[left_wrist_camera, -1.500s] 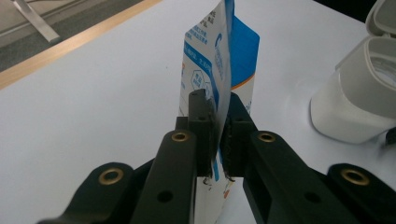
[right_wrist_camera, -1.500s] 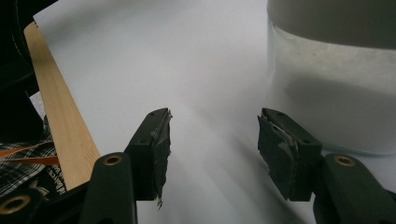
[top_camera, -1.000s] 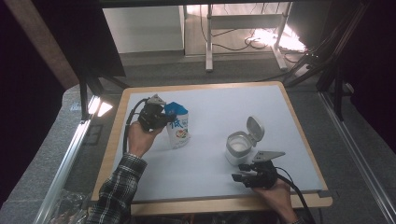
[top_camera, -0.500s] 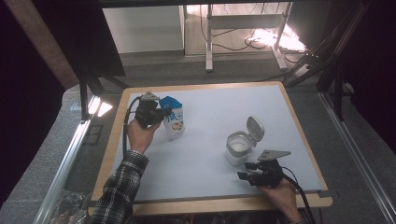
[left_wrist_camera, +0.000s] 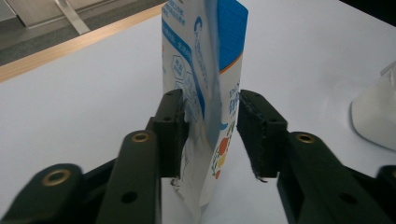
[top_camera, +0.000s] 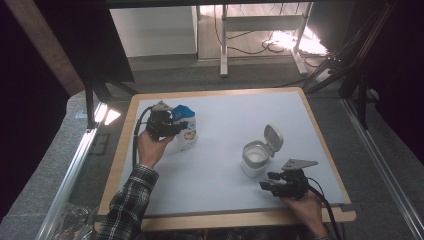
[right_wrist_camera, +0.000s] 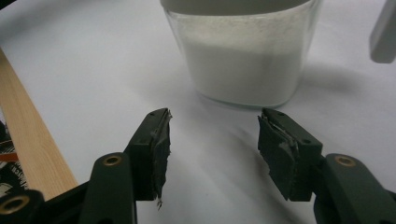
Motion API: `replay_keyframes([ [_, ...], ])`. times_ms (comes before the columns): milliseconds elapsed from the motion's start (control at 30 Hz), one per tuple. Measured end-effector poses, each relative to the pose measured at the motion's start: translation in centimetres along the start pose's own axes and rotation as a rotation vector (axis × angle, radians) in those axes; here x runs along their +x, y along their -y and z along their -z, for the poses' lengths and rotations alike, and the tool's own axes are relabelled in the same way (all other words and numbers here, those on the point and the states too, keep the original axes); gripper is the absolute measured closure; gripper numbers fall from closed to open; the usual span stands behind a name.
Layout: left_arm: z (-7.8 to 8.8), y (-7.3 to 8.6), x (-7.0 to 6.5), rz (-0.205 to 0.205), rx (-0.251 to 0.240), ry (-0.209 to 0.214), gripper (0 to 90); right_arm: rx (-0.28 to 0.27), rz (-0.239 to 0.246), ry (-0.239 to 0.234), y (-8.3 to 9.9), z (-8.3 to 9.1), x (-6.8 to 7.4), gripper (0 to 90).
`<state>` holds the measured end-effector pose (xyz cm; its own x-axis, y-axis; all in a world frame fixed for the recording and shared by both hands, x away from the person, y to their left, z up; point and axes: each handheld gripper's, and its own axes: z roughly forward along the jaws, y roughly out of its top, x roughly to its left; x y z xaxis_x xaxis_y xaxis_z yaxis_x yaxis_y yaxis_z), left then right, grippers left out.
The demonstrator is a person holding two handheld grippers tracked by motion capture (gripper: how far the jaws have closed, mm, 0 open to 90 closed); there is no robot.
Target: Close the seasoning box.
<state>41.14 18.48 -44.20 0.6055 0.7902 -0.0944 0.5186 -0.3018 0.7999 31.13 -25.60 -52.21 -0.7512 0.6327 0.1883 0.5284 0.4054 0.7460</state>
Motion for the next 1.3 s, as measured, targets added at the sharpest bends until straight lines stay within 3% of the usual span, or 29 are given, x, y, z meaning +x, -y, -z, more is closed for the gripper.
replay_keyframes([
  [633, 0.5, 1.6, 0.1, 0.010, -0.013, -0.029, 38.8, -0.009, -0.003, 0.011, -0.1, 0.3, -0.3, 43.9],
  [1000, 1.7, 3.2, -0.6, 0.025, -0.035, -0.015, 29.9, -0.012, -0.003, 0.017, -0.1, 0.4, -0.5, 43.9],
  [1300, 2.3, 4.7, -1.4, 0.029, -0.033, -0.029, 21.3, -0.015, -0.010, 0.024, -0.1, 0.4, -0.5, 43.9],
])
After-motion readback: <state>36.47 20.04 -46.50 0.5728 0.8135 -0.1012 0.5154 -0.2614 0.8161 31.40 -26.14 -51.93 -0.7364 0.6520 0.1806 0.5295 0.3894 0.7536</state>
